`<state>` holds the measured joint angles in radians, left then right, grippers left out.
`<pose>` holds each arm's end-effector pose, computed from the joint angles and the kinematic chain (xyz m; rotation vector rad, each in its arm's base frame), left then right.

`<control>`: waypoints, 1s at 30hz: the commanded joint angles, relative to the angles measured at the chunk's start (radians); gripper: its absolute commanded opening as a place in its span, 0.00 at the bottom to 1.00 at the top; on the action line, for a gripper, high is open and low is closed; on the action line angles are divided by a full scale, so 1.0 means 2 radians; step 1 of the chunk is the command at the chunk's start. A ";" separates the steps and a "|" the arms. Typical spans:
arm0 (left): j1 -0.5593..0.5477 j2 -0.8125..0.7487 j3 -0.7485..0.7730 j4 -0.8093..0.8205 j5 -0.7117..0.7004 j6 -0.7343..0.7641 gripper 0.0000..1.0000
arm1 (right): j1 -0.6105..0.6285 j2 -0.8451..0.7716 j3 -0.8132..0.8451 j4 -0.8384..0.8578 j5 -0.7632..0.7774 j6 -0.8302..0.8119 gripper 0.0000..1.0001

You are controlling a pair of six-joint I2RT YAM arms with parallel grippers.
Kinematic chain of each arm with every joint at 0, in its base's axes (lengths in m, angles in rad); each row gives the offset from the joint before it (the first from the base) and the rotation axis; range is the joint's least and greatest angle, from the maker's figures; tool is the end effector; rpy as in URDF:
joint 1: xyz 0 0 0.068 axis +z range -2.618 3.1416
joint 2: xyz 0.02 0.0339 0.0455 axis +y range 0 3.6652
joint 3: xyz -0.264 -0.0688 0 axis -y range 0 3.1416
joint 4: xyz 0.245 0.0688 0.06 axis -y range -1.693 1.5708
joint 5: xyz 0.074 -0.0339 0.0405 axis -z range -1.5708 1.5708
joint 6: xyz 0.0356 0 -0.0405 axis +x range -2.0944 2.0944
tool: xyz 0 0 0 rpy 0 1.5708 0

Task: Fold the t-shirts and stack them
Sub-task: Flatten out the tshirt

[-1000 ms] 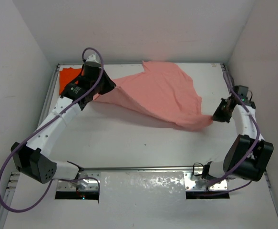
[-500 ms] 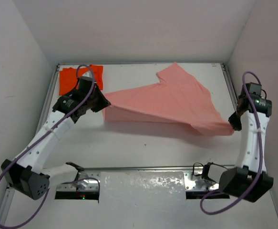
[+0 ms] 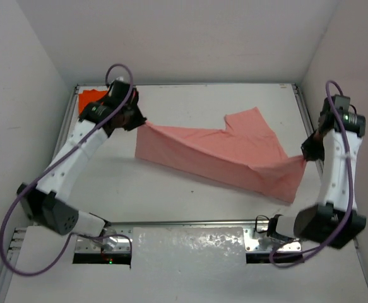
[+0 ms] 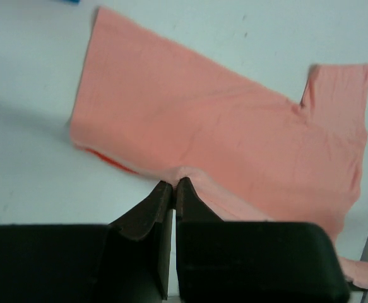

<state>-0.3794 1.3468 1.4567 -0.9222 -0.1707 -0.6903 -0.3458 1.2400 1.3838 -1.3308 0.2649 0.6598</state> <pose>0.2561 -0.0956 0.3782 -0.4503 2.3472 -0.3094 0.1932 -0.0795 0.3572 1.3673 2.3407 -0.2743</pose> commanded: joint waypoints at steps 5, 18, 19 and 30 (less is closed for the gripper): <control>0.035 0.206 0.222 0.045 0.034 0.040 0.00 | 0.042 0.326 0.364 0.019 -0.110 -0.063 0.00; 0.128 0.328 0.465 0.337 0.192 -0.042 0.00 | 0.035 0.356 0.477 0.404 -0.282 -0.034 0.00; 0.138 0.322 0.464 0.345 0.201 -0.049 0.00 | 0.019 0.352 0.482 0.422 -0.297 -0.022 0.00; 0.137 0.145 0.178 0.303 0.267 -0.049 0.00 | -0.002 0.159 0.206 0.479 -0.255 -0.045 0.00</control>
<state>-0.0574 1.7561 2.0499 -0.2569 0.3721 -0.8124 -0.3592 1.5936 1.9755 -0.3340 -0.2630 0.6102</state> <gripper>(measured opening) 0.015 0.002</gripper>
